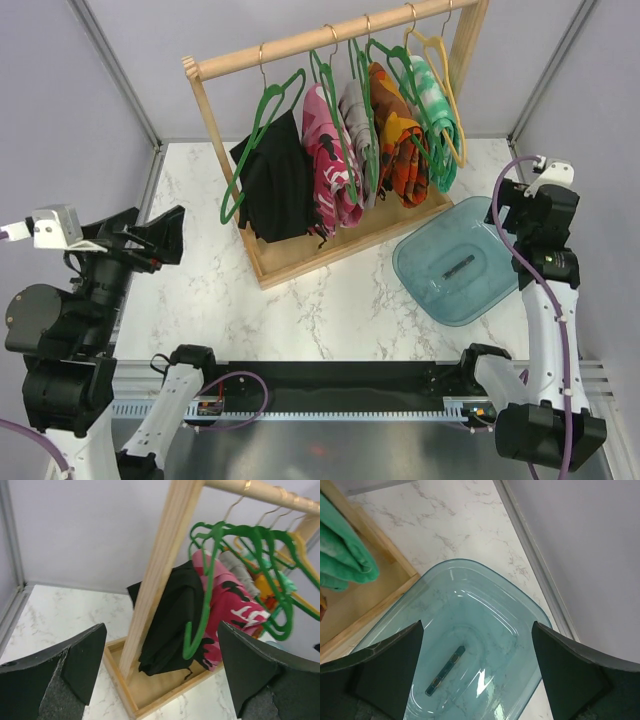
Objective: Remove the trousers from the hanger
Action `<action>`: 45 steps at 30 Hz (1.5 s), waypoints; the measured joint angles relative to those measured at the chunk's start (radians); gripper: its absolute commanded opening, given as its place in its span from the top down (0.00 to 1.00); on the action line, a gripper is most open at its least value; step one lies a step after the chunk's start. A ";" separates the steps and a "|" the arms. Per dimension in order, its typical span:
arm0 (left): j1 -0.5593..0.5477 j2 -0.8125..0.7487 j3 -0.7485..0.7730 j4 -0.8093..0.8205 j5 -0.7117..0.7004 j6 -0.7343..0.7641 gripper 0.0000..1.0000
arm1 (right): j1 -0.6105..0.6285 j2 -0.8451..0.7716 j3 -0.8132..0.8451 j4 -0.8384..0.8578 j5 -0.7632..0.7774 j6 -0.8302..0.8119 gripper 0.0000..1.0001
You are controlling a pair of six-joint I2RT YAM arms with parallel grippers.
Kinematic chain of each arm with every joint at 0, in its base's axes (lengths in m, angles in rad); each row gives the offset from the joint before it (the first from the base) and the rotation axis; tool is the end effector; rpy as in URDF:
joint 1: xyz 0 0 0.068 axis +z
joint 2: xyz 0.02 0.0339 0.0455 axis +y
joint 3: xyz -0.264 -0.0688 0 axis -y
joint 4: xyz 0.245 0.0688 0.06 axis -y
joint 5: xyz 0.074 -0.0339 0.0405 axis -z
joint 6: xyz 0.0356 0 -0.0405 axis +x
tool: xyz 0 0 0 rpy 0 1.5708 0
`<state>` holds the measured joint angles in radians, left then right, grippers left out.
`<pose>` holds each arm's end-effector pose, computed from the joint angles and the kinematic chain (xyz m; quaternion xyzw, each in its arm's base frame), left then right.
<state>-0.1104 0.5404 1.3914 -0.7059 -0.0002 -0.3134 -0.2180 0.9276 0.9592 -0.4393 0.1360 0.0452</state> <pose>0.0184 -0.0020 0.4889 -0.0663 0.6506 -0.1590 0.7396 0.1991 -0.0490 0.3491 0.1464 0.8216 -0.1039 0.5411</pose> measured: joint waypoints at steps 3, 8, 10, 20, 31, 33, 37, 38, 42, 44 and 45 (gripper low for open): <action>0.000 0.045 0.088 -0.004 0.083 -0.007 0.00 | 0.000 -0.032 0.005 -0.002 -0.085 -0.048 0.02; 0.000 0.134 0.161 -0.011 0.209 -0.023 0.00 | 0.000 -0.104 0.008 -0.003 -0.331 -0.200 0.02; 0.000 0.173 0.177 -0.019 0.249 -0.030 0.00 | 0.000 -0.133 0.008 -0.004 -0.438 -0.251 0.02; 0.000 0.315 0.232 -0.045 0.429 -0.061 0.05 | 0.000 -0.148 -0.004 -0.098 -0.760 -0.401 0.02; 0.000 0.423 0.255 -0.048 0.529 -0.065 0.18 | 0.000 -0.175 -0.036 -0.148 -0.798 -0.418 0.02; -0.001 0.462 0.264 -0.050 0.531 -0.064 0.19 | 0.000 -0.175 -0.036 -0.150 -0.800 -0.418 0.02; -0.030 0.538 0.287 -0.048 0.500 -0.060 0.22 | 0.000 -0.174 -0.036 -0.153 -0.807 -0.417 0.02; -0.051 0.559 0.292 -0.051 0.474 -0.056 0.23 | 0.000 -0.174 -0.036 -0.153 -0.810 -0.417 0.02; -0.195 0.621 0.312 -0.063 0.338 -0.023 0.30 | 0.000 -0.174 -0.036 -0.155 -0.813 -0.417 0.02; -0.274 0.645 0.324 -0.071 0.250 0.002 0.37 | 0.000 -0.174 -0.036 -0.160 -0.813 -0.417 0.02; -0.307 0.655 0.330 -0.074 0.205 0.017 0.47 | 0.000 -0.174 -0.036 -0.162 -0.813 -0.417 0.02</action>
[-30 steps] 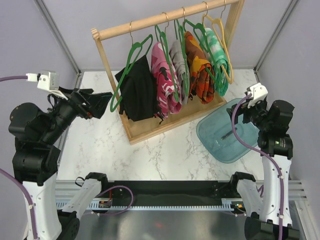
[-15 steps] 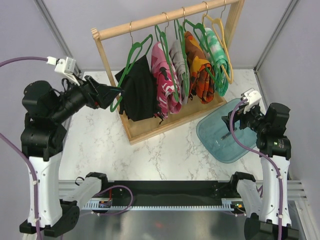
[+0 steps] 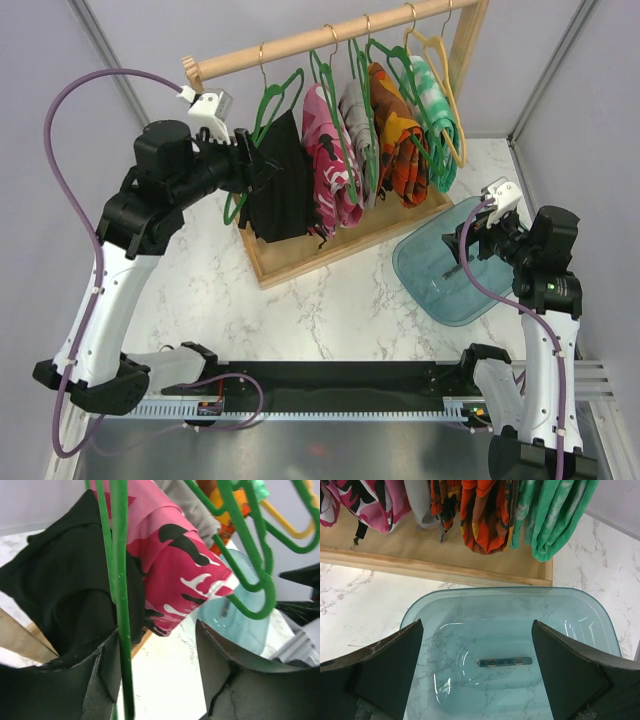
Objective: Remove the trousers from the hanger
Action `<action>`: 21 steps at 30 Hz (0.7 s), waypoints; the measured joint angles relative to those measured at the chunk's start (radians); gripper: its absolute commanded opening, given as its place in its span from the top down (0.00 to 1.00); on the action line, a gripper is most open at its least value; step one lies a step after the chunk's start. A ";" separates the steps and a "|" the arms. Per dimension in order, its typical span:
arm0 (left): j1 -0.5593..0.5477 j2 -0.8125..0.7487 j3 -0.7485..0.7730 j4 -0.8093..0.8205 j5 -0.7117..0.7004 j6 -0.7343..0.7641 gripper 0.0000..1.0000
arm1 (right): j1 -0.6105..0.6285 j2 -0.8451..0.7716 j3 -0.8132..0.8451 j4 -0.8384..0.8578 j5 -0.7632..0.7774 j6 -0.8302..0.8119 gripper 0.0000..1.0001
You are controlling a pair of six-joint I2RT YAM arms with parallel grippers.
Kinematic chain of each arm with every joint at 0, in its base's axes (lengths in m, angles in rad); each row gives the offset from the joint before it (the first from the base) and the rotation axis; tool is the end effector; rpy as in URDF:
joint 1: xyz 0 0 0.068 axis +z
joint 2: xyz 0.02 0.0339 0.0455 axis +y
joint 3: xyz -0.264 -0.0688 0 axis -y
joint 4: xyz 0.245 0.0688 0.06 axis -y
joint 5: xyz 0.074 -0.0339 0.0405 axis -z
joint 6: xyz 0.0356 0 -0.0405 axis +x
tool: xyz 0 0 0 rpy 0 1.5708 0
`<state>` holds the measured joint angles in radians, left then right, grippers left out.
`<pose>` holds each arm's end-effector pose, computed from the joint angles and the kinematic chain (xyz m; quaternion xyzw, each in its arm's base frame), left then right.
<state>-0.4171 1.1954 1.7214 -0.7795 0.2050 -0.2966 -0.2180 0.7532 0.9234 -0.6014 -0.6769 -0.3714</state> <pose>0.1894 -0.0918 0.5067 0.1099 0.7815 -0.2885 0.5422 0.1524 -0.0109 0.3522 -0.2394 0.7782 0.1197 0.5681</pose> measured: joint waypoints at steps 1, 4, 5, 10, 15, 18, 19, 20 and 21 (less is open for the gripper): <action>-0.022 0.009 0.005 -0.002 -0.047 0.011 0.52 | 0.000 0.000 0.000 -0.002 0.000 0.000 0.02; -0.051 0.036 0.021 -0.009 -0.179 0.053 0.86 | 0.000 0.000 0.000 -0.009 0.000 0.000 0.02; -0.053 0.045 0.026 -0.011 -0.209 0.066 0.98 | 0.000 0.000 0.000 -0.012 -0.001 0.000 0.02; -0.093 0.090 0.085 -0.039 -0.295 0.138 0.98 | 0.000 0.000 0.014 -0.035 -0.014 0.000 0.02; -0.148 0.140 0.198 -0.094 -0.338 0.166 0.98 | 0.000 0.000 0.053 -0.060 -0.065 0.002 0.02; -0.172 0.151 0.252 -0.117 -0.350 0.173 0.98 | 0.000 0.000 0.061 -0.067 -0.101 0.006 0.02; -0.177 0.151 0.266 -0.118 -0.354 0.174 0.98 | 0.000 0.000 0.061 -0.071 -0.113 0.008 0.02; -0.180 0.150 0.278 -0.118 -0.357 0.174 0.98 | 0.000 0.000 0.061 -0.074 -0.121 0.009 0.02; -0.181 0.146 0.287 -0.116 -0.359 0.174 0.98 | 0.000 0.000 0.061 -0.076 -0.130 0.009 0.02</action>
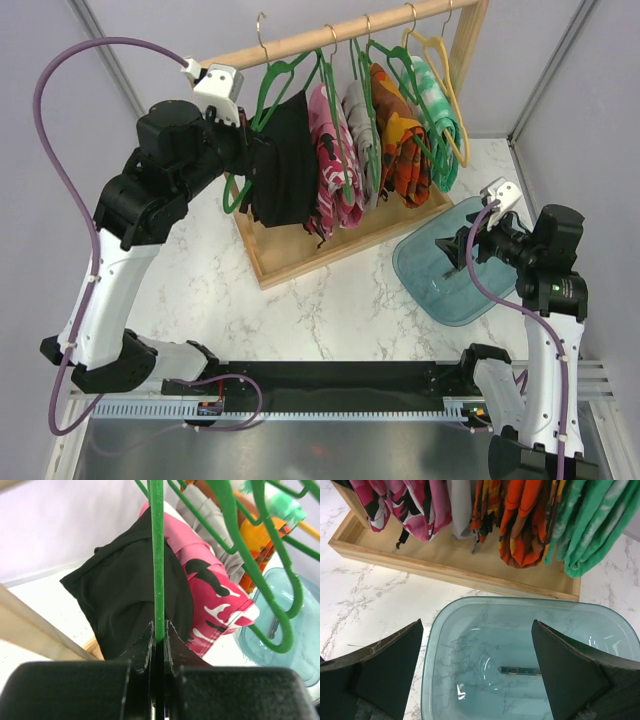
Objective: Remove the trousers from the hanger
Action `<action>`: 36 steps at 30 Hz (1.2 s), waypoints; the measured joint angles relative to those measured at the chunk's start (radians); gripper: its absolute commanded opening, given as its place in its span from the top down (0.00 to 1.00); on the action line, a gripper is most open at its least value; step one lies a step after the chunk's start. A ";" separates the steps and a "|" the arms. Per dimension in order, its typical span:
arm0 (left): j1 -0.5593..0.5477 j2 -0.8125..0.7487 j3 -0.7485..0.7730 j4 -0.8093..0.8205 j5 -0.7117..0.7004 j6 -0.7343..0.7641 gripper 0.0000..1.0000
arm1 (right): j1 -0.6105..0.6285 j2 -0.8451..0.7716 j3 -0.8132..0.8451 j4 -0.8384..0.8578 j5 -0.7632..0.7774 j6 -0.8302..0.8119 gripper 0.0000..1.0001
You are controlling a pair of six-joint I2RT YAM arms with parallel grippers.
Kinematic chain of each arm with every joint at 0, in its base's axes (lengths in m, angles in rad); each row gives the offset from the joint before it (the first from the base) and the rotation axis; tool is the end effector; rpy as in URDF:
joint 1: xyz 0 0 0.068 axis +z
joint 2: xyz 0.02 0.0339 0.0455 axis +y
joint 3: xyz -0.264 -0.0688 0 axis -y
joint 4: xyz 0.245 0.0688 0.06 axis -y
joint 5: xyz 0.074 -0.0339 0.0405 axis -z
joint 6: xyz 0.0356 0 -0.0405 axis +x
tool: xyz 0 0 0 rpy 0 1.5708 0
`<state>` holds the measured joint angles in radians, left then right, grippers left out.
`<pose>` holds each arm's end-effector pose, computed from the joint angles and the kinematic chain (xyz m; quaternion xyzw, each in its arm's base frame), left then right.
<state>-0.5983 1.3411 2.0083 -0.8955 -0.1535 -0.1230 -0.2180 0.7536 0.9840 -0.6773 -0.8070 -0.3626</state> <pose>0.1862 -0.1203 0.5446 0.1375 0.7700 -0.1627 0.6014 0.1435 -0.0054 0.3659 -0.2649 0.7611 0.1781 0.5646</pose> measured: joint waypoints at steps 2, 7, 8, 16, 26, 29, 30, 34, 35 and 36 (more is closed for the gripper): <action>0.000 -0.014 0.007 0.004 -0.002 0.000 0.98 | 0.000 -0.002 0.000 -0.007 -0.015 -0.001 0.02; -0.004 -0.071 -0.010 -0.002 0.010 0.000 0.98 | 0.000 -0.008 0.000 -0.050 -0.074 -0.042 0.02; -0.004 -0.091 -0.026 0.001 0.017 -0.001 0.98 | 0.000 -0.010 0.000 -0.060 -0.089 -0.059 0.02; -0.004 -0.323 -0.230 0.011 0.076 -0.036 0.98 | 0.005 -0.029 -0.030 -0.167 -0.291 -0.276 0.02; -0.004 -0.576 -0.472 0.010 0.209 -0.109 0.98 | 0.300 0.071 -0.070 -0.227 -0.276 -0.455 0.03; -0.004 -0.630 -0.531 0.007 0.223 -0.118 0.98 | 0.447 0.099 -0.071 -0.180 -0.192 -0.447 0.04; -0.004 -0.645 -0.548 0.007 0.228 -0.120 0.98 | 0.497 0.107 -0.071 -0.164 -0.157 -0.441 0.04; -0.004 -0.700 -0.620 0.008 0.237 -0.123 0.98 | 0.782 0.150 -0.070 -0.073 0.035 -0.396 0.05; -0.004 -0.713 -0.638 0.010 0.238 -0.123 0.98 | 0.860 0.159 -0.069 -0.042 0.092 -0.375 0.05; -0.004 -0.725 -0.657 0.009 0.238 -0.123 0.98 | 0.935 0.168 -0.069 -0.005 0.161 -0.355 0.05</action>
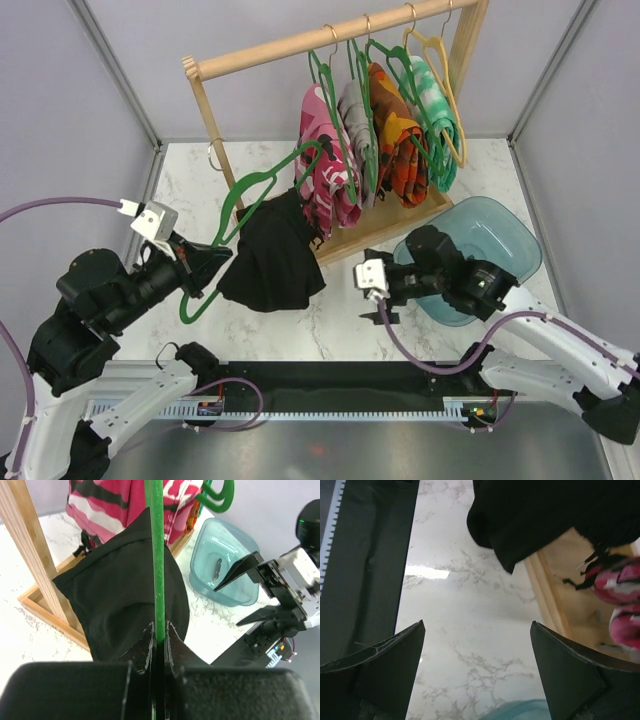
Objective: Remove the trousers from the hanger
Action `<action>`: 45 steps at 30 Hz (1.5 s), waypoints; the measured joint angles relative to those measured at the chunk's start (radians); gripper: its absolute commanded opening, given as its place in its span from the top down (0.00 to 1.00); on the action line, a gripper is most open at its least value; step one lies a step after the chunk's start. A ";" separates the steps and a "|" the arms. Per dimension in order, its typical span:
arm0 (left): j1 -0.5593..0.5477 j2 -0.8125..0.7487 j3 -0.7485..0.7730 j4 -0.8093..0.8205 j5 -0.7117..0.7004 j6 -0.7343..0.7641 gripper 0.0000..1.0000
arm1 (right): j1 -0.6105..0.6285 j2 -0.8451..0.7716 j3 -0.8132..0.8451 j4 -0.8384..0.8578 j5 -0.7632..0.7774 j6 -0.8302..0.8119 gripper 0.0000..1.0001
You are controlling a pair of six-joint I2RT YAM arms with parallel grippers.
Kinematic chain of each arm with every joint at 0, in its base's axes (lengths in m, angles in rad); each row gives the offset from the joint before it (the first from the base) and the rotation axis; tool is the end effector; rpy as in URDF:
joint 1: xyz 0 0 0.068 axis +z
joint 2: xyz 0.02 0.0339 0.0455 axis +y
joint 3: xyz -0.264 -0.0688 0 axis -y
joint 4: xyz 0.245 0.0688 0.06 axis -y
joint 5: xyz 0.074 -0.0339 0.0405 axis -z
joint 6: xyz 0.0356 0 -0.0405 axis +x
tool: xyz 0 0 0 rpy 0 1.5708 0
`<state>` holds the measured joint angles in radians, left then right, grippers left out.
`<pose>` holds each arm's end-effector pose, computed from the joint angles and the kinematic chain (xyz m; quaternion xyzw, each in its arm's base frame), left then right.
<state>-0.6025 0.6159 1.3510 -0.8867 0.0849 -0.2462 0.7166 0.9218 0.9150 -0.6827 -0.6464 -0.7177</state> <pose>0.0430 -0.0332 0.4583 0.1615 0.7410 -0.2973 0.5800 0.1253 0.1376 0.3170 -0.6658 0.5574 0.2870 0.4046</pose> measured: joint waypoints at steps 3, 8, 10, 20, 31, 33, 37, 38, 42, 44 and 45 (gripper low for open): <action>0.000 -0.028 -0.045 -0.002 0.000 0.000 0.98 | 0.213 0.051 0.012 0.137 0.204 0.069 0.06; 0.000 -0.069 -0.081 -0.002 0.023 -0.072 0.98 | 0.417 0.206 0.075 0.378 0.503 0.223 0.02; 0.000 -0.085 -0.083 -0.002 0.027 -0.089 0.98 | 0.461 0.269 0.101 0.465 0.620 0.286 0.02; 0.000 -0.138 -0.119 0.006 0.040 -0.124 0.98 | 0.553 0.450 0.239 0.632 0.902 0.521 0.02; 0.000 -0.192 -0.130 0.005 0.038 -0.125 0.98 | 0.575 0.549 0.384 0.645 0.859 0.661 0.26; 0.000 -0.195 -0.132 0.004 0.038 -0.125 0.98 | 0.575 0.555 0.396 0.642 0.845 0.671 0.56; 0.000 -0.202 -0.141 0.002 0.036 -0.126 0.98 | 0.570 0.560 0.425 0.621 0.804 0.675 1.00; 0.000 -0.205 -0.143 0.002 0.033 -0.126 0.98 | 0.568 0.560 0.434 0.607 0.790 0.670 1.00; 0.000 -0.219 -0.154 0.003 0.023 -0.129 0.98 | 0.549 0.562 0.493 0.507 0.647 0.584 1.00; 0.000 -0.227 -0.162 0.008 0.017 -0.131 0.98 | 0.524 0.562 0.548 0.427 0.529 0.536 1.00; 0.000 -0.232 -0.166 0.014 0.010 -0.132 0.98 | 0.512 0.562 0.568 0.400 0.489 0.520 1.00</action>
<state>-0.6025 0.3840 1.1847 -0.8726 0.0944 -0.3779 1.2282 1.4834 1.4834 -0.2829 -0.1570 -0.1974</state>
